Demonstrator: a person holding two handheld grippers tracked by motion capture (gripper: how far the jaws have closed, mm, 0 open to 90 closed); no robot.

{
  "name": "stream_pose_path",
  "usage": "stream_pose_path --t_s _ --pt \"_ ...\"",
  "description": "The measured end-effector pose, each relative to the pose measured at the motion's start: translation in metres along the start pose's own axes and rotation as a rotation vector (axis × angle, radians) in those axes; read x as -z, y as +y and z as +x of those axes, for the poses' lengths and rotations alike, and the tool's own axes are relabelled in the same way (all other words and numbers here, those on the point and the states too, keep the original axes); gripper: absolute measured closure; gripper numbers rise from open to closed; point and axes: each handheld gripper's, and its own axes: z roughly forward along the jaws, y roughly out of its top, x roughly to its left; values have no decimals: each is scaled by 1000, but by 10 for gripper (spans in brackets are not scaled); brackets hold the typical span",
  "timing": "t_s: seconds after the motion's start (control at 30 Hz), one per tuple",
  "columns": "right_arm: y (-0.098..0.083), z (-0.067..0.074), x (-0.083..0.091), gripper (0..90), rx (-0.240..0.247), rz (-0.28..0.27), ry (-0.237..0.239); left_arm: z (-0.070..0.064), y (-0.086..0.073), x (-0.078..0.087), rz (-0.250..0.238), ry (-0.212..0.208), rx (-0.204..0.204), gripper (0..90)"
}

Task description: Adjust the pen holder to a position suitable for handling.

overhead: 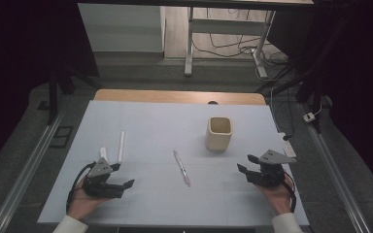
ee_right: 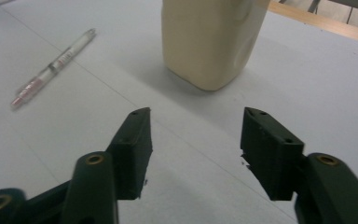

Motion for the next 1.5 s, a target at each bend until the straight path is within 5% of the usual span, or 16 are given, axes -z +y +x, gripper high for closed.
stream_pose_path --t_s 0.4,0.8,0.97,1.5 --pt "9 -16 -14 705 -39 50 -69 -1 -1 -1 3 2 -5 179" --pt "17 -29 -31 890 -84 60 -57 -1 0 -1 0 -2 -8 179" --pt "21 -35 -42 890 -128 71 -51 -1 -1 -2 4 -1 -11 179" --pt "37 -41 -70 890 -135 112 -79 -2 -1 0 -5 -5 -5 179"
